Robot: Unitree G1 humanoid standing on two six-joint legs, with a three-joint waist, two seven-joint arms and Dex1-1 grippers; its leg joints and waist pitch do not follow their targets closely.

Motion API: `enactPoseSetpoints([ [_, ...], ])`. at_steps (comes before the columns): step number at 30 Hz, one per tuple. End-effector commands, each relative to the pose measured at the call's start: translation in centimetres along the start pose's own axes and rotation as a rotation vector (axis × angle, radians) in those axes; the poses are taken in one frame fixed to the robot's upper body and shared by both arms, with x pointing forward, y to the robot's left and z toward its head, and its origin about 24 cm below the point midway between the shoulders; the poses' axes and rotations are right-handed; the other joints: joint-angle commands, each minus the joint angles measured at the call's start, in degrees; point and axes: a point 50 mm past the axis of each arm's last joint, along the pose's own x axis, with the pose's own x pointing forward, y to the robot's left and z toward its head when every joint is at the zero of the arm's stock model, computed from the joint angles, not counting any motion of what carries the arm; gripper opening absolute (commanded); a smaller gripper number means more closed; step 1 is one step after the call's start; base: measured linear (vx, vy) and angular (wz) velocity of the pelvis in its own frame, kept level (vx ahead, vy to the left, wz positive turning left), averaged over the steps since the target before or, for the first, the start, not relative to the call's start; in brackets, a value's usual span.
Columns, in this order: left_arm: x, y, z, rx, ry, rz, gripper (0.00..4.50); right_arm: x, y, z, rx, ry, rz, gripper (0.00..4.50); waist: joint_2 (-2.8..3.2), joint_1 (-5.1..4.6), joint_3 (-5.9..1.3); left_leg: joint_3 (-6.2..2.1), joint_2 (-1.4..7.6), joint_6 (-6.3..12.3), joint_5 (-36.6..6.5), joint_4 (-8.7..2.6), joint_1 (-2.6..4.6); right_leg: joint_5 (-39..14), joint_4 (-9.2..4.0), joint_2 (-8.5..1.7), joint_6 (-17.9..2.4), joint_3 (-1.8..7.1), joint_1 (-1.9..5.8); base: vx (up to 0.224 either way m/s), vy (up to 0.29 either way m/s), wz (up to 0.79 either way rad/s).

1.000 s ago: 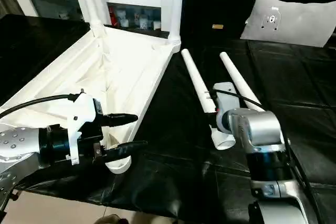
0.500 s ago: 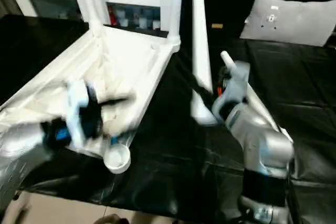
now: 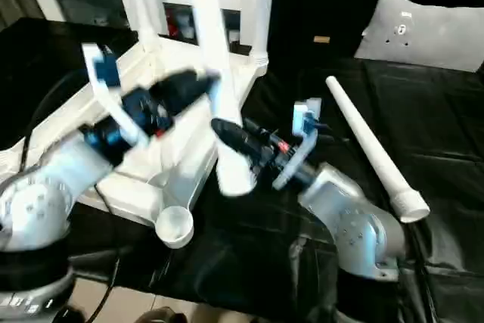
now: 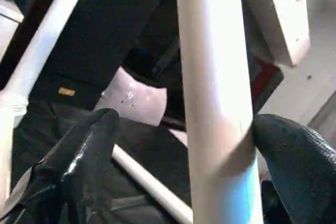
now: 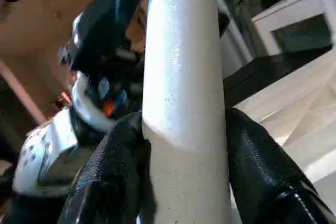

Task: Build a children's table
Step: Pick table leg

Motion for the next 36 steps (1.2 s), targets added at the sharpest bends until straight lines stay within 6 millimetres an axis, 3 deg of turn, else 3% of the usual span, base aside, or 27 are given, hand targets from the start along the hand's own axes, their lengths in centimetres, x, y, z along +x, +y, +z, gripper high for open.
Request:
enactPoseSetpoints([
  [1, 0.1, -0.1, -0.1, -0.024, 0.017, -0.011, 4.16, 0.4, 0.8, 0.2, -0.016, -0.012, 0.075, 1.88, -0.12, 0.33, -4.19, -1.24, 3.57, 1.74, -2.09, -3.88, 0.17, -8.96, -4.82, -6.44, -9.25, 3.35, 2.87, 0.000, 0.000, 0.00],
  [12, -1.2, -1.2, -0.3, -0.088, 0.061, -0.212, 4.16, -0.4, 1.6, -0.8, 0.003, 0.054, 0.162, 1.88, 0.28, 1.07, -3.96, -1.23, 3.73, 1.00, -3.86, -4.15, 0.35, -12.01, -5.19, -6.48, -8.25, 3.41, 2.55, 0.000, 0.000, 0.00],
  [29, -1.8, -1.7, -0.5, -0.107, 0.063, -0.277, 4.16, -0.7, 1.6, -1.1, -0.007, 0.081, 0.170, 1.88, 0.07, 1.07, -3.73, -1.29, 3.76, 0.79, -4.65, -4.36, 0.24, -13.80, -5.41, -6.42, -7.43, 3.48, 2.40, 0.000, 0.000, 0.00],
  [36, -1.9, -1.5, -0.5, -0.020, 0.075, -0.258, 4.16, -0.8, 1.6, -1.3, -0.021, 0.099, 0.164, 1.88, 0.12, 1.03, -3.63, -1.40, 3.93, 0.71, -5.61, -4.66, 0.37, -15.49, -5.68, -6.41, -6.40, 3.51, 2.26, 0.000, 0.000, 0.00],
])
